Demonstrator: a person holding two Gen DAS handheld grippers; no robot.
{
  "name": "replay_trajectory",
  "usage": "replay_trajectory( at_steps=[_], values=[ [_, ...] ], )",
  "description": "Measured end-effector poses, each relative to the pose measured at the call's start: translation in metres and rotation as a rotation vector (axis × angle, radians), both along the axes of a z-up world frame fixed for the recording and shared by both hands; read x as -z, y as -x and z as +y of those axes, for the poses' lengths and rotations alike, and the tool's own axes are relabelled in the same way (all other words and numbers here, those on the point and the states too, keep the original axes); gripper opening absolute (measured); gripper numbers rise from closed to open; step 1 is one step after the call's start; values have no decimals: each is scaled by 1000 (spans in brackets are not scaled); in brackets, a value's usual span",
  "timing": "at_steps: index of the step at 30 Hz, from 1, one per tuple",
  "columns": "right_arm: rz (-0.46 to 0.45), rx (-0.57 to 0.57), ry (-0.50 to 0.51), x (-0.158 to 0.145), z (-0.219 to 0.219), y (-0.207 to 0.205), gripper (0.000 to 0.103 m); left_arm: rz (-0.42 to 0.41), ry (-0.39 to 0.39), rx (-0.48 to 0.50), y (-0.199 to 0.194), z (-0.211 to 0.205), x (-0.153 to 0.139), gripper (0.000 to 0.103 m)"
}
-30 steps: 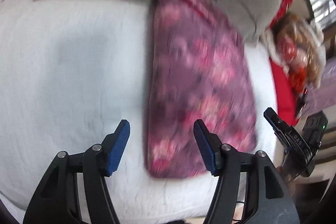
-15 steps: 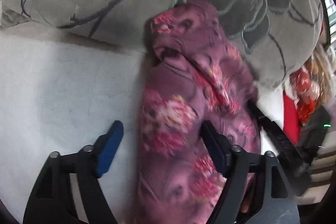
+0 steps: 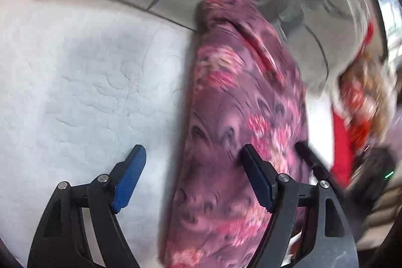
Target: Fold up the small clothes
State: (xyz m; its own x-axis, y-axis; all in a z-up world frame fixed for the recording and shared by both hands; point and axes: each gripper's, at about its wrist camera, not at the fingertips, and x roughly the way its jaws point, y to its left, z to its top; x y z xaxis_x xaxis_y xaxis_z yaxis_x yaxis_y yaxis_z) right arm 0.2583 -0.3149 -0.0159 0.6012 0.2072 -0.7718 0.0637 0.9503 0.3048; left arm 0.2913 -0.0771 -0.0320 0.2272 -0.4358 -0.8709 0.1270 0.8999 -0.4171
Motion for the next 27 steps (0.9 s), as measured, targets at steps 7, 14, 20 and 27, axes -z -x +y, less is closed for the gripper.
replay_trajectory(
  at_steps=[7, 14, 20, 27],
  values=[
    [36, -25, 39, 5, 8, 38, 50, 16, -15, 39, 39, -5, 10, 80],
    [-20, 121, -124, -17, -48, 50, 52, 57, 180, -26, 24, 46, -1, 79],
    [35, 165, -439, 28, -80, 27, 62, 158, 320, -30, -4, 55, 20, 81],
    [12, 131, -519, 44, -60, 1, 70, 243, 405, 22, -21, 27, 27, 83]
  ],
)
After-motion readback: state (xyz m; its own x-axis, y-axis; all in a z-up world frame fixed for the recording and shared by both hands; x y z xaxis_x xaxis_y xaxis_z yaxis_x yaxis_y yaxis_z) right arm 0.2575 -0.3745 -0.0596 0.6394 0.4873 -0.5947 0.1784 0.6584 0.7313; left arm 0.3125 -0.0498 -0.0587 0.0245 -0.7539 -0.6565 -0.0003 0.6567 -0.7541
